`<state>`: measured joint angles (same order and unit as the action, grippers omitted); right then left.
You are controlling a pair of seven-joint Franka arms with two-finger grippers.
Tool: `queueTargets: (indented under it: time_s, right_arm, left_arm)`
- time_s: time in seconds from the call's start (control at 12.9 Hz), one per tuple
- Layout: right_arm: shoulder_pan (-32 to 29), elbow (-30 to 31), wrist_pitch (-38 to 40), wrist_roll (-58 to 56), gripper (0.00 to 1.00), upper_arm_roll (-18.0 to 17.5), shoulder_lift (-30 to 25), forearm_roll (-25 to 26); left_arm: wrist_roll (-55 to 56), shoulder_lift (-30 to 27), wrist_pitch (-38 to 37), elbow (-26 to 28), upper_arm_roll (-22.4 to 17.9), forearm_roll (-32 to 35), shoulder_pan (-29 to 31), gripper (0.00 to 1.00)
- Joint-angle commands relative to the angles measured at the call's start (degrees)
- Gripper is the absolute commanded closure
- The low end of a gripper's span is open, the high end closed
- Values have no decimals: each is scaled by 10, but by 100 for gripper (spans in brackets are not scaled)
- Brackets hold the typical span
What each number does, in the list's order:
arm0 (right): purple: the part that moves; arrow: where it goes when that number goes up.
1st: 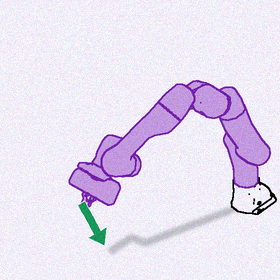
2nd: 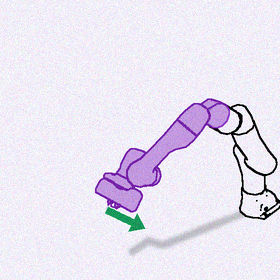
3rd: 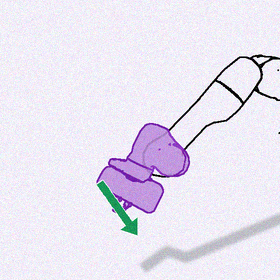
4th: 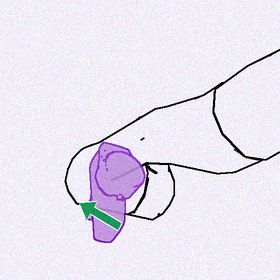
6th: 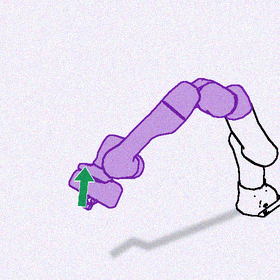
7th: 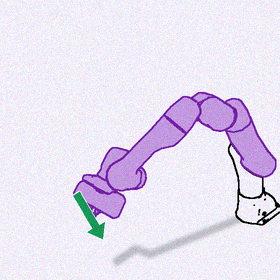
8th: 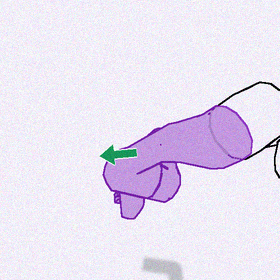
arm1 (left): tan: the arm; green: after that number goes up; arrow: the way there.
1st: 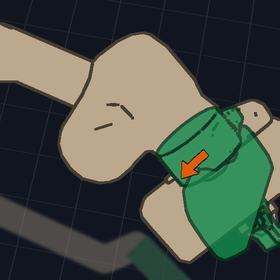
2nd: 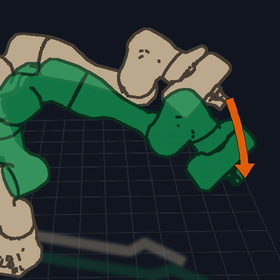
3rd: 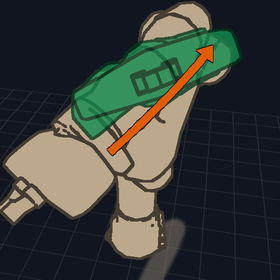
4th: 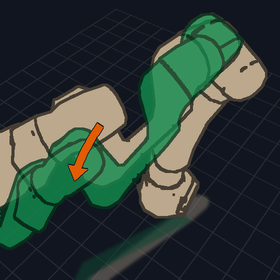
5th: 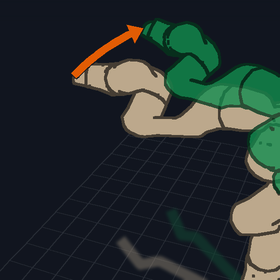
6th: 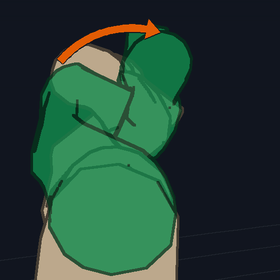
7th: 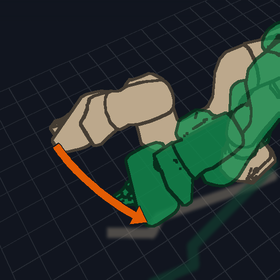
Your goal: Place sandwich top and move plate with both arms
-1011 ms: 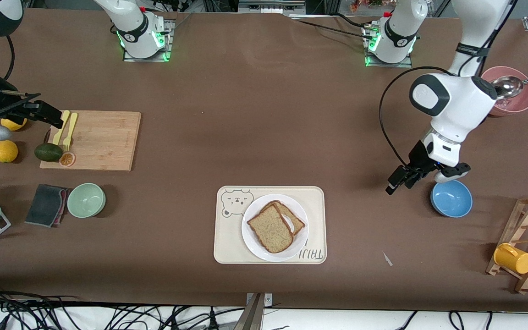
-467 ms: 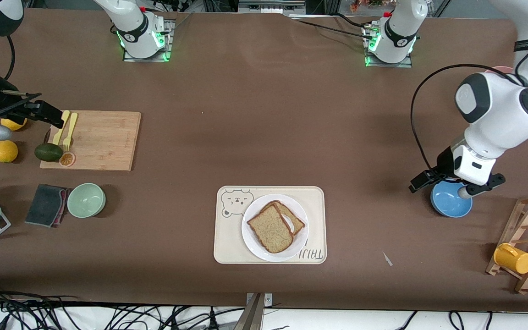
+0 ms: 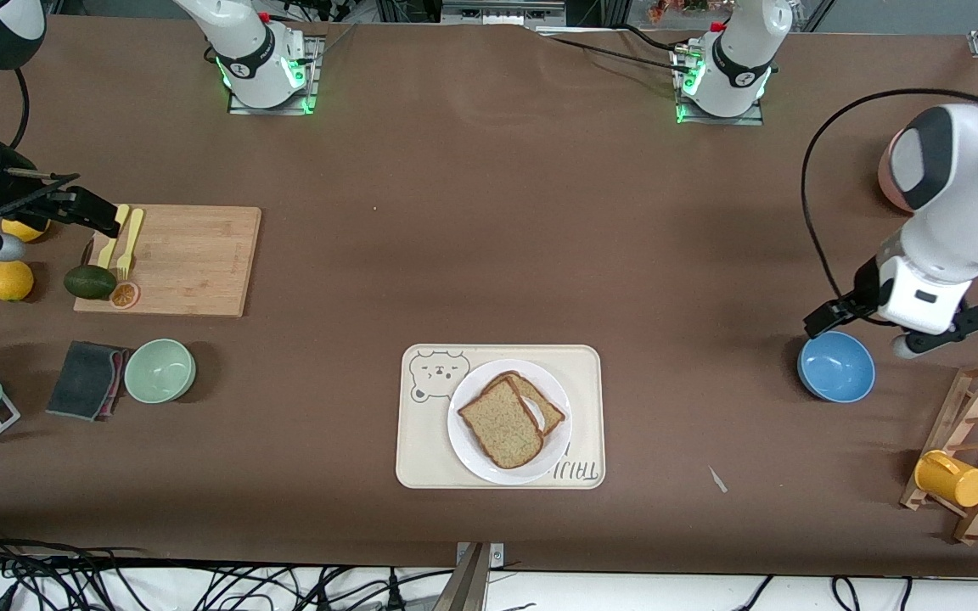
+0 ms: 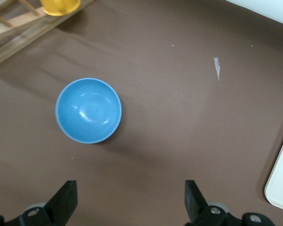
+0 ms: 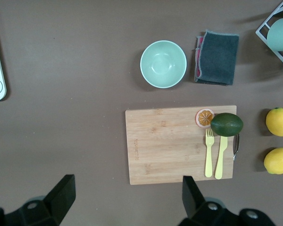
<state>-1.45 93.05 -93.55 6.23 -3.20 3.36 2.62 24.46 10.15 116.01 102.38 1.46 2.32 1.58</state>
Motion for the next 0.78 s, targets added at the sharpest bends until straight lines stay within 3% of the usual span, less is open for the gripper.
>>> queueTargets:
  time_s: [0.0, 0.7]
  right_arm:
    - [1, -7, 8, -9, 0, 0, 1, 0]
    - [1, -8, 7, -6, 0, -1, 1, 0]
  left_arm:
    - [-6, -7, -77, -57, 4, 21, 23, 0]
    - [-79, -72, -163, -60, 9, 20, 40, 0]
